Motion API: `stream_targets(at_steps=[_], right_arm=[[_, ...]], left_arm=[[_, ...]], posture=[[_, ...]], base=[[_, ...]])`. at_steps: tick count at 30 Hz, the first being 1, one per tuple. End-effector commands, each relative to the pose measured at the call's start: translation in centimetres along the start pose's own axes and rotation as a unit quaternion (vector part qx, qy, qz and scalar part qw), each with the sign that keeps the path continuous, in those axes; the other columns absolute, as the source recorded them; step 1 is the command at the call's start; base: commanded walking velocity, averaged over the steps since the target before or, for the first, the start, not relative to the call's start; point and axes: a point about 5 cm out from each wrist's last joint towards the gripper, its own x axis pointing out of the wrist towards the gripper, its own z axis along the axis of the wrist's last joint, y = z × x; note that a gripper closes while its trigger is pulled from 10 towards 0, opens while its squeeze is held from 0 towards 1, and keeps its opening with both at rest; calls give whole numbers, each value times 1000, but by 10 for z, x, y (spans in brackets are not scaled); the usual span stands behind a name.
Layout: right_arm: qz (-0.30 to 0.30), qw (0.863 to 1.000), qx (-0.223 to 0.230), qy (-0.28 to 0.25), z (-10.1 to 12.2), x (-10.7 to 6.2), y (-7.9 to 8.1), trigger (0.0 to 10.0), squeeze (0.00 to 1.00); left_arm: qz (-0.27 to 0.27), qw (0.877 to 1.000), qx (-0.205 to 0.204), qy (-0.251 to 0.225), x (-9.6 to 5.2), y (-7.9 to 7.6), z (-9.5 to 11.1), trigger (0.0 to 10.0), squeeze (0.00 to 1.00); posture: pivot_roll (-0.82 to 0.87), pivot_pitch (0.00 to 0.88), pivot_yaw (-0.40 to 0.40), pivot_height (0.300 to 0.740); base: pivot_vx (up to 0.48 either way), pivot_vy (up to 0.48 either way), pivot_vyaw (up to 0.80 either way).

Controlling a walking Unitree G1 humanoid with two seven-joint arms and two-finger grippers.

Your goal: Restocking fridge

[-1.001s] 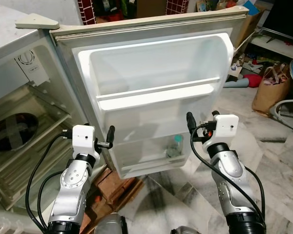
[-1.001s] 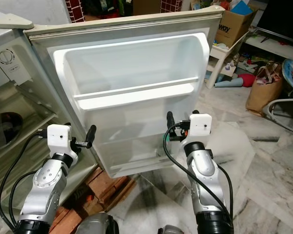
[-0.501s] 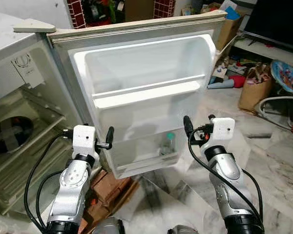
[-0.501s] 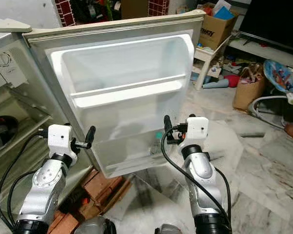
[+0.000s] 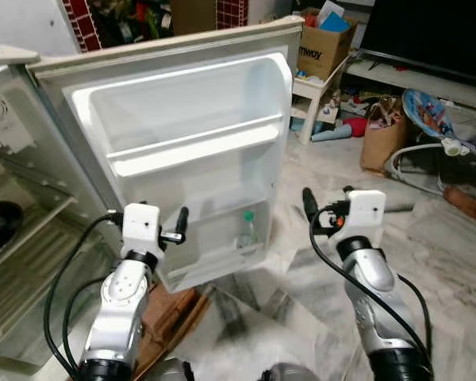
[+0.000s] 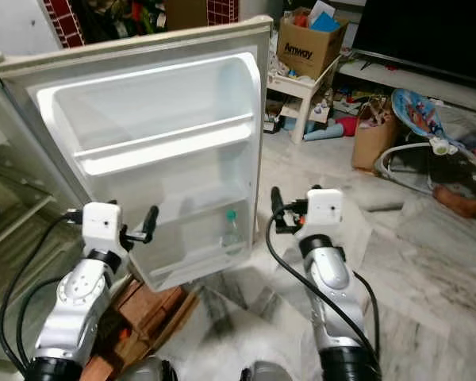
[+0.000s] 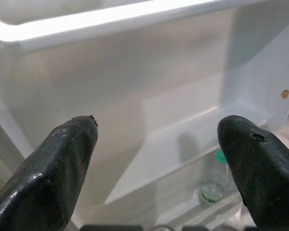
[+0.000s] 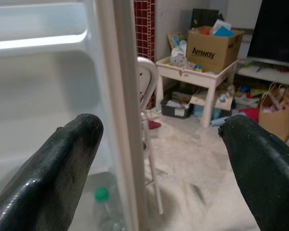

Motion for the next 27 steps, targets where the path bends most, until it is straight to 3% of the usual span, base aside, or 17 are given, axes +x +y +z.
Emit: stream_targets(at_steps=[1, 8, 27], right_arm=[[13, 1000, 5, -7, 4, 5, 9, 10000, 0], [35, 999, -2, -3, 1, 3, 13, 10000, 0], [44, 999, -20, -20, 9, 14, 9, 10000, 0]], left_arm=[[6, 1000, 9, 3, -1, 6, -1, 10000, 0], [3, 1000, 10, 2, -1, 5, -1, 10000, 0], [10, 1000, 10, 1, 1, 7, -2, 10000, 0]], posture=[[-52, 31, 0, 740], [-53, 34, 1, 740], [-47, 21, -8, 740]], base=[[0, -465, 0], [0, -462, 68], [0, -434, 800]])
